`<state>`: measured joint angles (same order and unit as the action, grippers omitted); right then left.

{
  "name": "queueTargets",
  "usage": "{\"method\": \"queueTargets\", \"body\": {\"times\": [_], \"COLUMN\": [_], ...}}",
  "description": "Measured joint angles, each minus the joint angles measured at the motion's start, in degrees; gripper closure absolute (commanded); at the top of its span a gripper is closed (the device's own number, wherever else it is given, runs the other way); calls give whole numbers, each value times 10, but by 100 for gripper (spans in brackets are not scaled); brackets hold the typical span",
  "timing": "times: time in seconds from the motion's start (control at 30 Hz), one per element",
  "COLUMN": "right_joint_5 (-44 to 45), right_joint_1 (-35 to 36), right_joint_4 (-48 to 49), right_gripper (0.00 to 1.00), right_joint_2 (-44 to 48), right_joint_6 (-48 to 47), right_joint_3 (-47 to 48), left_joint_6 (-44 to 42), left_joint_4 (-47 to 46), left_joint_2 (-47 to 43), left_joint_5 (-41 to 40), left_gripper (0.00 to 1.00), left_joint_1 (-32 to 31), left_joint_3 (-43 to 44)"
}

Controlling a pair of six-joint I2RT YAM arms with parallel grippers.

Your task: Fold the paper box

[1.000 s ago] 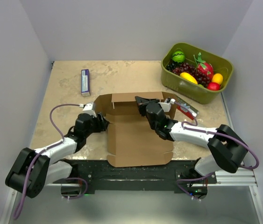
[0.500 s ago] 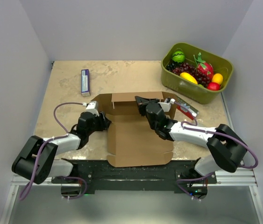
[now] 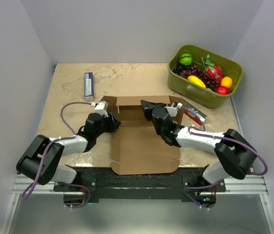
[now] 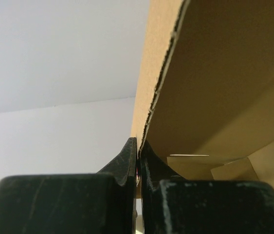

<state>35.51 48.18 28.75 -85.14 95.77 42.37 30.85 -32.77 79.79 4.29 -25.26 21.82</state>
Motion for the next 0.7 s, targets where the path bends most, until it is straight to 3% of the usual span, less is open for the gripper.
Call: {"method": "queueTargets", "body": {"times": [0.53, 0.7], "right_joint_5": [2, 2], "right_joint_1": [-3, -3], "right_joint_4": [22, 21], "right_gripper": [100, 100], "right_joint_2": [-16, -16], "right_joint_6": [0, 0], "right_joint_3": [0, 0], "left_joint_6": [3, -1], "left_joint_4": [-64, -28], "left_joint_2": [57, 18], "left_joint_5": [3, -11], "left_gripper": [58, 52], "left_joint_1": [-42, -44], "left_joint_3": [6, 6]}}
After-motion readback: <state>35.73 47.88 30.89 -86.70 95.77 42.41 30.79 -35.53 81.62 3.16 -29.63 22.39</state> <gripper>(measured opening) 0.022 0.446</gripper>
